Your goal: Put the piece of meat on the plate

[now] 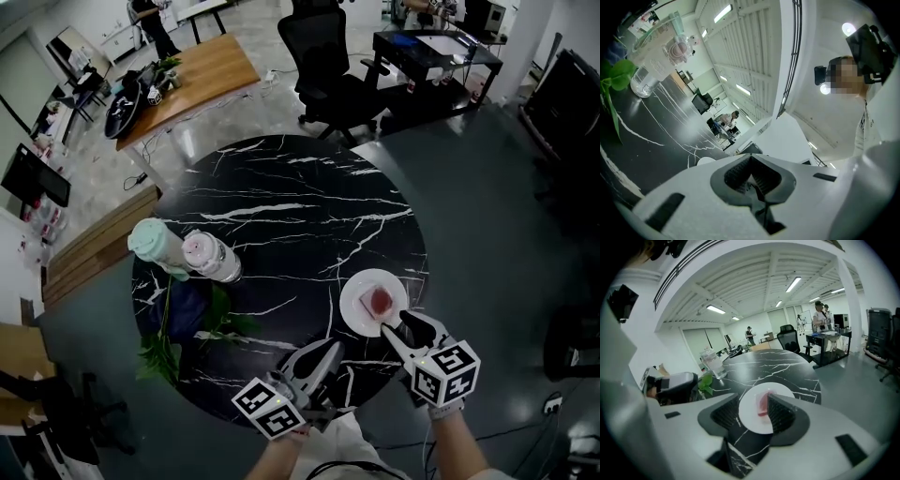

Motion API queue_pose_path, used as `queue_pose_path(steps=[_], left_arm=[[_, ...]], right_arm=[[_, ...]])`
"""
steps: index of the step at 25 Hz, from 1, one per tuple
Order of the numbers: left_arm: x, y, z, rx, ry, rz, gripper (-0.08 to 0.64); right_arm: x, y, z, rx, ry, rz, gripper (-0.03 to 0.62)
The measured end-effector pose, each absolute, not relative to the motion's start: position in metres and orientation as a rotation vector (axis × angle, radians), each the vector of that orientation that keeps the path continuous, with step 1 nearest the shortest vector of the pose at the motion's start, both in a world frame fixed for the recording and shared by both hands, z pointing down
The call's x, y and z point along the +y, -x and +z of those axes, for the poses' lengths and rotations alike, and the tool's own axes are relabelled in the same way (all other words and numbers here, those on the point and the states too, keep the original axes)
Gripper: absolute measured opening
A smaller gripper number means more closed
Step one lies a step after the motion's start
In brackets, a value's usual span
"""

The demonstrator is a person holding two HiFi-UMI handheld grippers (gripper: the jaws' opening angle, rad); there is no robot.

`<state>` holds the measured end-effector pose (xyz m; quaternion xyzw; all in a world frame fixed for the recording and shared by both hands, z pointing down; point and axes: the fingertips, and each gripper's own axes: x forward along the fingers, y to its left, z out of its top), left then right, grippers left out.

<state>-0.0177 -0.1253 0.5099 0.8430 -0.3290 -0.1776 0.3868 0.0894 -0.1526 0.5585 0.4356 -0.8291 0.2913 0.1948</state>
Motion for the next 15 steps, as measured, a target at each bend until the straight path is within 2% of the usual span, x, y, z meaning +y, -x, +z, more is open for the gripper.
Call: queue_pose_path(steps=[2,4,7,15], left_arm=[[-0.117,0.015,0.504,-0.837,-2.152,-0.452,0.009],[-0.107,0.013,0.497,-0.836,-2.160,-0.448,0.009],[-0.092,0.009,0.482,-0.828,-2.181,-0.441,0.009],[-0.056,0.004,0.445,-0.798,-2.291,-0.393,0.009]], right_arm=[[-0.139,-0.087,0.549,-2.353,-1.202,0.821,0.161],[-0.124,-0.085,0.538,-2.371,-1.183,0.794,0.088],[-0.102,-0.082,0.521,-2.408,-1.146,0.784,0.044],[-0.046,-0.076,0.463,-2.562,-1.110,0.879,0.021]])
